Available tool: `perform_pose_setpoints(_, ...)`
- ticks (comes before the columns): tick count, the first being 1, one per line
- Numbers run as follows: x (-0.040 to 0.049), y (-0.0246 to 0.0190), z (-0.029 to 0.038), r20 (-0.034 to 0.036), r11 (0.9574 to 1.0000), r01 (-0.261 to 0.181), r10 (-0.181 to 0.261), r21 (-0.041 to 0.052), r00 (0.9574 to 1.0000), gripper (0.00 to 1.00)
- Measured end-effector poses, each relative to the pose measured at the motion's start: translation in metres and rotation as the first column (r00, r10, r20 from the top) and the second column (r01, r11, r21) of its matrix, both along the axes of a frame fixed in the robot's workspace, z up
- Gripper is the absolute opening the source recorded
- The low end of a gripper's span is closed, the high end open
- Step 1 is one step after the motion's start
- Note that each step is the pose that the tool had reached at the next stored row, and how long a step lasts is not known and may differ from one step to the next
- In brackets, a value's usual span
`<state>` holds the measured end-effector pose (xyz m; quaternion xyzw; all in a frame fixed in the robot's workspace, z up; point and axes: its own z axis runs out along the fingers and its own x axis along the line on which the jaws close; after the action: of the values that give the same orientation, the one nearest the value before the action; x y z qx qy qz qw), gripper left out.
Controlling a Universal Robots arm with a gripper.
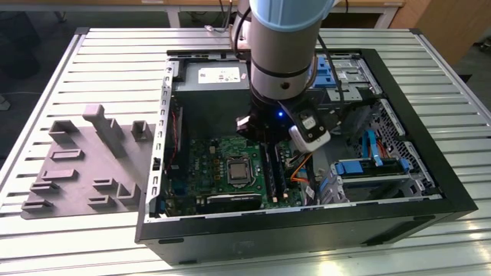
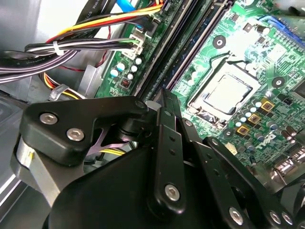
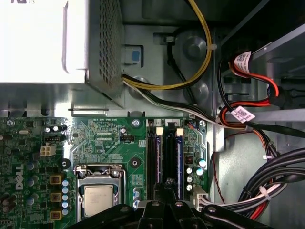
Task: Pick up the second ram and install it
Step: 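Press down the second ram until it locks into place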
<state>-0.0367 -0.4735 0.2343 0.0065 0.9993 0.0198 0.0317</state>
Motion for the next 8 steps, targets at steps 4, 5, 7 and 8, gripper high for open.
perform_pose_setpoints(4, 0.0, -0.0019, 0.0, 0.0, 1.0, 0.0, 0.0, 0.0001, 1.0, 0.11)
perform_pose_setpoints(5, 0.0, -0.0023, 0.0, 0.0, 1.0, 0.0, 0.0, 0.0, 1.0, 0.11)
perform_pose_setpoints(7, 0.0, -0.0033, 0.0, 0.0, 1.0, 0.0, 0.0, 0.0, 1.0, 0.11)
perform_pose_setpoints(8, 0.0, -0.0037, 0.0, 0.0, 1.0, 0.0, 0.0, 0.0, 1.0, 0.11)
